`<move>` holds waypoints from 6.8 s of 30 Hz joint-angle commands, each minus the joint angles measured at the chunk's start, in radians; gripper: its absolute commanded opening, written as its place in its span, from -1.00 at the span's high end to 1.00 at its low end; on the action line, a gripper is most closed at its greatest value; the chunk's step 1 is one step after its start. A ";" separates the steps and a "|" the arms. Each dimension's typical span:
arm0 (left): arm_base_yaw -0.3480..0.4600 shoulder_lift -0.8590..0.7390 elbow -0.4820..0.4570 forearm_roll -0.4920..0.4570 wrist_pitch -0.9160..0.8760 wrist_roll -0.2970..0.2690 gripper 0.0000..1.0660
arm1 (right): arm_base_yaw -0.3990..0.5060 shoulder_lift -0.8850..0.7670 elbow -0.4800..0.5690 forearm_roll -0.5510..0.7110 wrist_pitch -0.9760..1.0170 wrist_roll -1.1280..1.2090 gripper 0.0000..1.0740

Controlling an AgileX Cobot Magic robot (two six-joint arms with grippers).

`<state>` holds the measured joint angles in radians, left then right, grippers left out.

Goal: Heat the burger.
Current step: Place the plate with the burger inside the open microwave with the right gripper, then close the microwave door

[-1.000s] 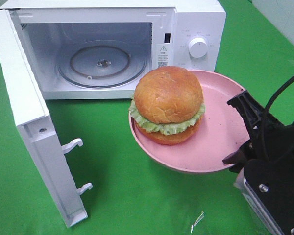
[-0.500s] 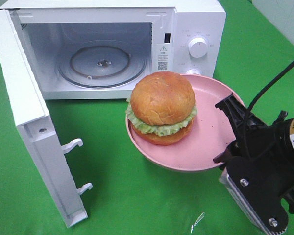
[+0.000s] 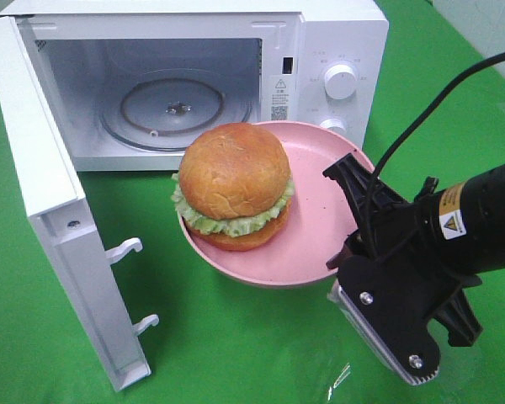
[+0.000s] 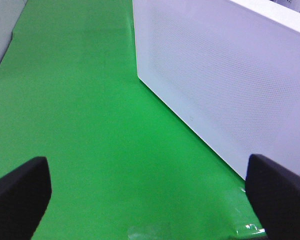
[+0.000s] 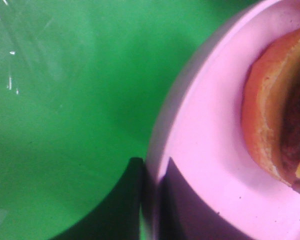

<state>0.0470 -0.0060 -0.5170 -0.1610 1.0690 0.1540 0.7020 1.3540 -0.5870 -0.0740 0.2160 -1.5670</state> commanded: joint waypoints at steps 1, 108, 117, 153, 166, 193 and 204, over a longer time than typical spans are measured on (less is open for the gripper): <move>0.005 -0.017 0.001 -0.003 0.002 -0.001 -0.83 | 0.001 0.035 -0.042 0.009 -0.067 -0.001 1.00; 0.005 -0.017 0.001 -0.003 0.002 -0.001 -0.83 | -0.039 0.989 -1.314 -0.152 0.221 0.534 1.00; 0.005 -0.017 0.001 -0.003 0.002 -0.001 -0.83 | -0.048 1.073 -1.484 -0.146 0.312 0.572 1.00; 0.005 -0.017 0.001 -0.003 0.002 -0.001 -0.83 | -0.062 1.131 -1.585 -0.127 0.388 0.585 0.18; 0.005 -0.017 0.001 -0.003 0.002 -0.001 -0.83 | -0.060 1.115 -1.585 -0.127 0.426 0.652 -0.28; 0.005 -0.017 0.001 -0.003 0.002 -0.001 -0.83 | -0.056 0.852 -1.132 -0.131 0.106 0.607 -0.38; 0.005 -0.017 0.001 -0.003 0.002 -0.001 -0.83 | -0.048 0.704 -0.862 -0.131 -0.054 0.551 -0.38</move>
<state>0.0470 -0.0060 -0.5170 -0.1610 1.0690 0.1540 0.6540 2.0980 -1.5030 -0.2080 0.1940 -1.0000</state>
